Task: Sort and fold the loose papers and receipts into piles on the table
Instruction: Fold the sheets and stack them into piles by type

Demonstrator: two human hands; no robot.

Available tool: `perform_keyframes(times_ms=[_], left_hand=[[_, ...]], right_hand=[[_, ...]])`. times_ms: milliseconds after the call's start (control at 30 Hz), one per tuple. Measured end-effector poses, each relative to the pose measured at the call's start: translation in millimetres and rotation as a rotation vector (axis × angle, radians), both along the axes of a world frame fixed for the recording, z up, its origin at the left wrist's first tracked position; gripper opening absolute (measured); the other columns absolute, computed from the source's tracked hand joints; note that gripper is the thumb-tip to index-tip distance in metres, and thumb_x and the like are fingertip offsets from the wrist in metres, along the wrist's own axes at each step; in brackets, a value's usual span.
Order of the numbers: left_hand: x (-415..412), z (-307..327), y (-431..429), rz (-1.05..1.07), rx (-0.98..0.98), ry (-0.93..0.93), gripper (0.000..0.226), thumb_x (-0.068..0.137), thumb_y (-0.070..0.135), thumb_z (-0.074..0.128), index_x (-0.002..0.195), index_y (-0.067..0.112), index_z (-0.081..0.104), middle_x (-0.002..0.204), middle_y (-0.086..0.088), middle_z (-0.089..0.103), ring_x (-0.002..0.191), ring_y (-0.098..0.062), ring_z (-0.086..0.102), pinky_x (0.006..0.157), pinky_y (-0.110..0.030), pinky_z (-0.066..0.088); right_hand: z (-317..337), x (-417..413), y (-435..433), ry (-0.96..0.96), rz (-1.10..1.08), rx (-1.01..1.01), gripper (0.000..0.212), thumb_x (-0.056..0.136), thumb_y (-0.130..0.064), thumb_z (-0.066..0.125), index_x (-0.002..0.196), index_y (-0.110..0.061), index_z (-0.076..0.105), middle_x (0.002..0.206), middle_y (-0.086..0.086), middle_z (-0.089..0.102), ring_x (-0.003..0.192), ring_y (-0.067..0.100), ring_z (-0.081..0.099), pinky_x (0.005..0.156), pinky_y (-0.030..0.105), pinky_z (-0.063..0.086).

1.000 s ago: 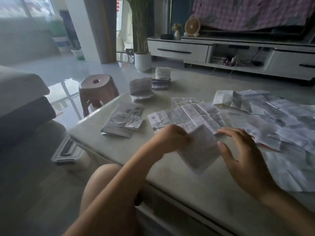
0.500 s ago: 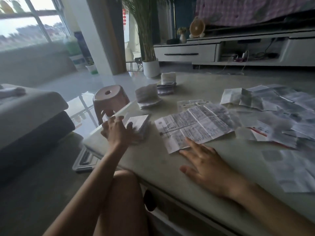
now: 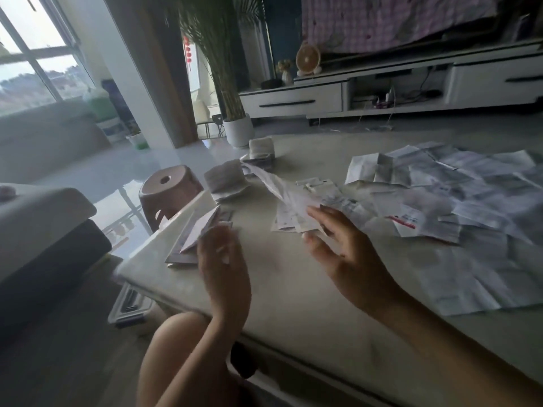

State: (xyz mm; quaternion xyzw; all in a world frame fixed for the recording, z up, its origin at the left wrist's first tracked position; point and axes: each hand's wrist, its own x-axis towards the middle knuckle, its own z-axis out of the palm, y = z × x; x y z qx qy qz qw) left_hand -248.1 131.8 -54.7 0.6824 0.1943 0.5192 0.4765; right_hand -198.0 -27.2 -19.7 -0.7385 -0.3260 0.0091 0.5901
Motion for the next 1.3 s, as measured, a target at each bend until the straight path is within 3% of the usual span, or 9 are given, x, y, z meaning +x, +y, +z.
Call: perform_keyframes(times_ms=[133, 233, 300, 500, 567, 733, 967, 1167, 1300], left_hand=[[16.4, 19.6, -30.7, -0.548, -0.714, 0.188, 0.03, 0.083, 0.043, 0.06, 0.094, 0.016, 0.054, 0.105, -0.009, 0.056, 0.104, -0.022, 0.055, 0.095, -0.035, 0.045], [20.4, 34.1, -33.1, -0.899, -0.916, 0.201, 0.071, 0.083, 0.061, 0.04, 0.127, 0.008, 0.054, 0.125, -0.017, 0.058, 0.116, -0.027, 0.055, 0.102, -0.037, 0.043], [21.6, 39.7, -34.5, -0.97, -0.97, 0.121, 0.066, 0.087, 0.056, 0.034, 0.115, 0.005, 0.065, 0.113, -0.016, 0.066, 0.102, -0.024, 0.064, 0.088, -0.033, 0.053], [14.1, 47.2, -26.9, -0.872, -0.803, 0.199, 0.039, 0.09, 0.03, 0.046, 0.076, 0.009, 0.076, 0.079, -0.01, 0.073, 0.07, -0.02, 0.07, 0.062, -0.029, 0.058], [7.2, 48.1, -24.4, -0.822, -0.748, 0.264, 0.025, 0.08, 0.026, 0.057, 0.071, 0.01, 0.074, 0.07, -0.008, 0.069, 0.059, -0.018, 0.067, 0.056, -0.026, 0.056], [-1.7, 49.0, -31.3, -0.83, -0.605, 0.295, 0.017, 0.075, 0.014, 0.06, 0.086, 0.008, 0.071, 0.08, -0.011, 0.072, 0.067, -0.022, 0.069, 0.064, -0.034, 0.059], [-5.9, 56.0, -31.6, -0.808, -0.468, 0.386, 0.02, 0.074, 0.014, 0.06, 0.09, 0.004, 0.068, 0.083, -0.013, 0.072, 0.071, -0.021, 0.07, 0.066, -0.032, 0.059], [-11.5, 55.2, -24.9, -0.857, -0.415, 0.496, 0.024, 0.072, 0.01, 0.059, 0.088, 0.019, 0.076, 0.09, -0.007, 0.073, 0.073, -0.017, 0.068, 0.066, -0.033, 0.057], [-12.3, 61.1, -26.4, -0.811, -0.425, 0.442, 0.036, 0.083, -0.004, 0.048, 0.073, 0.016, 0.076, 0.078, -0.003, 0.07, 0.064, -0.013, 0.065, 0.058, -0.024, 0.054]], right_hand=[[22.5, -4.8, -11.8, 0.357, 0.106, 0.384, 0.029, 0.086, -0.02, 0.059, 0.114, -0.028, 0.062, 0.113, -0.014, 0.065, 0.104, -0.003, 0.06, 0.088, 0.015, 0.049], [27.5, -7.7, -14.4, 0.7, 0.149, 0.606, 0.027, 0.087, -0.005, 0.051, 0.105, -0.016, 0.068, 0.105, -0.001, 0.071, 0.095, 0.014, 0.067, 0.081, 0.027, 0.053], [25.6, -9.6, -16.9, 0.829, 0.156, 0.625, 0.027, 0.088, -0.002, 0.047, 0.102, -0.011, 0.069, 0.102, 0.008, 0.071, 0.092, 0.021, 0.067, 0.082, 0.032, 0.053], [12.4, -0.5, -29.4, 0.531, -0.314, 0.352, 0.004, 0.086, -0.012, 0.061, 0.087, -0.015, 0.064, 0.086, 0.0, 0.064, 0.079, 0.014, 0.059, 0.06, 0.012, 0.044], [10.9, 8.0, -37.7, 0.464, -0.369, 0.308, 0.026, 0.083, -0.023, 0.067, 0.105, -0.015, 0.057, 0.102, -0.002, 0.059, 0.093, 0.014, 0.056, 0.065, 0.012, 0.041], [17.3, 20.1, -51.3, 0.63, 0.194, 0.12, 0.073, 0.061, -0.062, 0.058, 0.115, -0.013, 0.059, 0.107, 0.007, 0.068, 0.092, 0.02, 0.065, 0.078, 0.03, 0.052], [12.8, 20.3, -53.3, 0.46, 0.198, 0.011, 0.02, 0.081, -0.021, 0.068, 0.101, -0.017, 0.066, 0.096, 0.002, 0.073, 0.092, 0.02, 0.069, 0.082, 0.036, 0.053], [0.7, 32.0, -59.2, 0.599, 0.133, 0.16, 0.02, 0.086, -0.006, 0.061, 0.106, -0.009, 0.065, 0.107, 0.01, 0.07, 0.1, 0.026, 0.066, 0.093, 0.045, 0.049], [2.6, 36.4, -61.3, 0.713, 0.21, 0.216, 0.028, 0.09, 0.01, 0.043, 0.091, -0.005, 0.066, 0.089, 0.009, 0.069, 0.076, 0.014, 0.065, 0.064, 0.023, 0.056]])
